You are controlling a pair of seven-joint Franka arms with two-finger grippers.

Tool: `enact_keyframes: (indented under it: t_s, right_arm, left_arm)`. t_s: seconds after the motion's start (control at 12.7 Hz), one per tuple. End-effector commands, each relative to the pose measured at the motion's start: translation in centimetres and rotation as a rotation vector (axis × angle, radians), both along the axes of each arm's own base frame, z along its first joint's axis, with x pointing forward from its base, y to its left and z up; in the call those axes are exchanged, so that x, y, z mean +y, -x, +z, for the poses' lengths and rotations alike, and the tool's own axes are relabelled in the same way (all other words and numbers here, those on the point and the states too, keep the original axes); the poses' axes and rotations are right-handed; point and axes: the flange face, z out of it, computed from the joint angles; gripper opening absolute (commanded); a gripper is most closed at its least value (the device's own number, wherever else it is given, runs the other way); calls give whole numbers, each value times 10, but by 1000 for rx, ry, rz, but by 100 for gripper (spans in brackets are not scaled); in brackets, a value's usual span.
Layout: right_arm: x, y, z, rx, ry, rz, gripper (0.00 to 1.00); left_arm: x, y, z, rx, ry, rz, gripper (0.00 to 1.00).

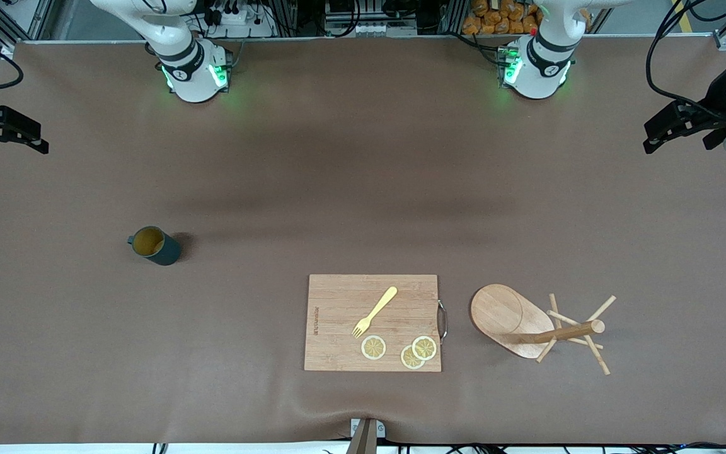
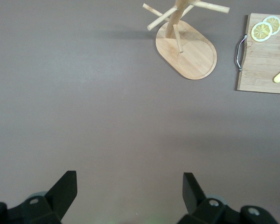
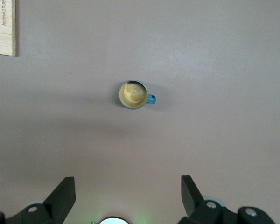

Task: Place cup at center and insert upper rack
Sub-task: 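Move the right gripper out toward the teal mug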

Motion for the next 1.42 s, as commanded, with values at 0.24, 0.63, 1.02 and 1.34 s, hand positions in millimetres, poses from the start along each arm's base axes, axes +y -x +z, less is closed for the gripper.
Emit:
enact_keyframes:
  t_s: [0.24, 0.63, 1.02, 1.34]
  right_arm:
    - [3, 0, -3, -8, 13, -10, 100]
    - [10, -6, -12, -20, 17, -62, 100]
    - [50, -46, -77, 44, -4, -225, 100]
    - [72, -78, -156, 95, 19, -298, 100]
  left_arm:
    - [-1, 0, 5, 3, -3, -21, 100]
    - [1, 0, 6, 2, -3, -18, 100]
    - [1, 0, 6, 2, 23, -15, 100]
    - [1, -2, 3, 9, 26, -14, 100]
